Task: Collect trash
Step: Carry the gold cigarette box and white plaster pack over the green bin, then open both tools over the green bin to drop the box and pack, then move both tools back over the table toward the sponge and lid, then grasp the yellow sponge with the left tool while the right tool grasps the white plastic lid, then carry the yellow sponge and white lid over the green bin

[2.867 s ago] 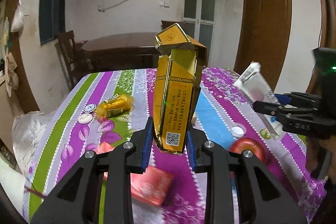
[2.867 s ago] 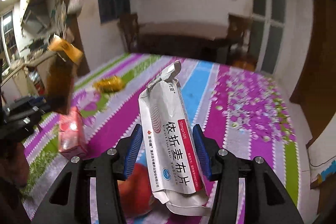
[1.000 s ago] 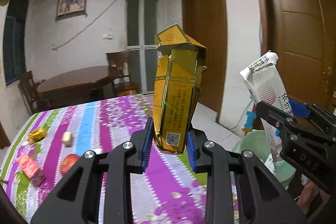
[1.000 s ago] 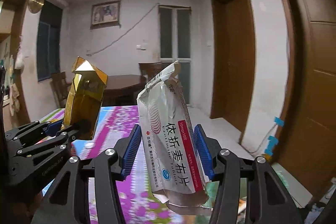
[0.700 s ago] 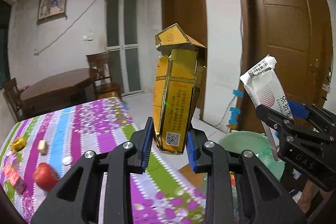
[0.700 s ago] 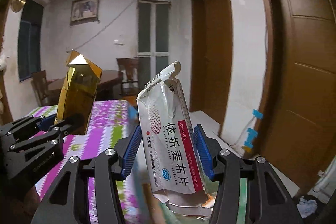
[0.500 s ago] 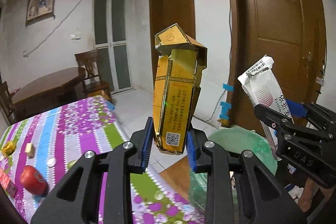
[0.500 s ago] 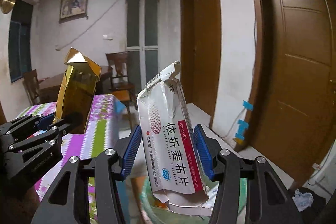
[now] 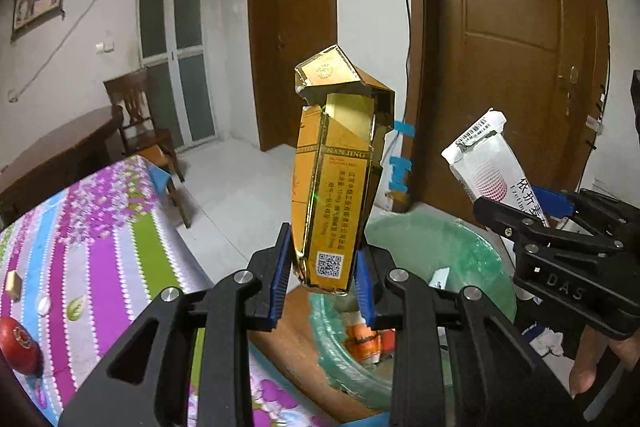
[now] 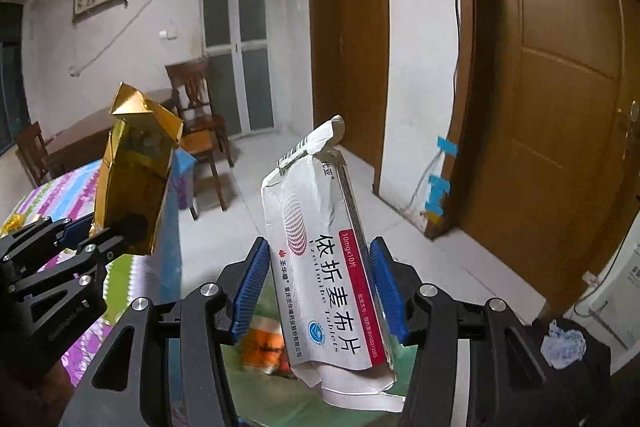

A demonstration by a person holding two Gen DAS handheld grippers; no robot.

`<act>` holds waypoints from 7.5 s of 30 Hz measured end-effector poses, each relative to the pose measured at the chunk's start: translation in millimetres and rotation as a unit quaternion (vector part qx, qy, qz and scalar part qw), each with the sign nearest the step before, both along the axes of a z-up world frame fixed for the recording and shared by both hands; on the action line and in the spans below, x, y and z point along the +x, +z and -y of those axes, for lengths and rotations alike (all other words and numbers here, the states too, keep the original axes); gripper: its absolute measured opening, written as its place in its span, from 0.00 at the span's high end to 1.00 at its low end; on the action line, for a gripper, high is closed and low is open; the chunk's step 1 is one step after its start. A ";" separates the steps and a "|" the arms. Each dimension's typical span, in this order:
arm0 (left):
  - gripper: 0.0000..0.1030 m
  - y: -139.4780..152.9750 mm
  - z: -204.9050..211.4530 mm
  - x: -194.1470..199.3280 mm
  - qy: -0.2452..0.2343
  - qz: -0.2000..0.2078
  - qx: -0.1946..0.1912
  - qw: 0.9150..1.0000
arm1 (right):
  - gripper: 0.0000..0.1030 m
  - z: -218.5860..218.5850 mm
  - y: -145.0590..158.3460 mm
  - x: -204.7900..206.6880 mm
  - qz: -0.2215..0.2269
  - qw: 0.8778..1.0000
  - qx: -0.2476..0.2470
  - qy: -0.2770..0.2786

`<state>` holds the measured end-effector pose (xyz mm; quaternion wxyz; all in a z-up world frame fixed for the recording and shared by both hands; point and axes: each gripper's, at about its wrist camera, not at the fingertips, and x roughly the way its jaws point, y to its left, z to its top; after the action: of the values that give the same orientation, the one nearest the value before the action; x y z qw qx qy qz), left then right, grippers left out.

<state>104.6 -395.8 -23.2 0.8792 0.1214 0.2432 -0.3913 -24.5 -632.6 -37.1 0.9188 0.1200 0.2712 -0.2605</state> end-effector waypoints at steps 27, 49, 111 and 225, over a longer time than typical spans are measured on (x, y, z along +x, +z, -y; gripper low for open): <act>0.73 -44.8 46.9 8.9 -0.031 -0.068 0.055 0.996 | 0.48 7.7 -49.9 35.0 -0.048 0.998 0.045 -0.004; 0.35 -45.4 35.2 9.4 -0.020 -0.062 0.061 0.996 | 0.29 -3.8 -48.7 14.7 -0.014 0.998 0.052 -0.016; 0.06 -68.4 -365.5 336.4 0.364 -0.187 0.115 0.905 | 0.16 -365.5 -27.0 346.5 -0.083 0.902 0.089 0.414; 0.72 32.7 -140.4 13.1 0.062 0.010 -0.047 0.997 | 0.60 -173.8 72.9 13.2 0.060 0.988 -0.060 0.126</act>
<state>117.6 -255.4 9.5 0.9088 0.0686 0.2233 -0.3456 -11.3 -458.8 35.8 0.9645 0.0445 0.2125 -0.1505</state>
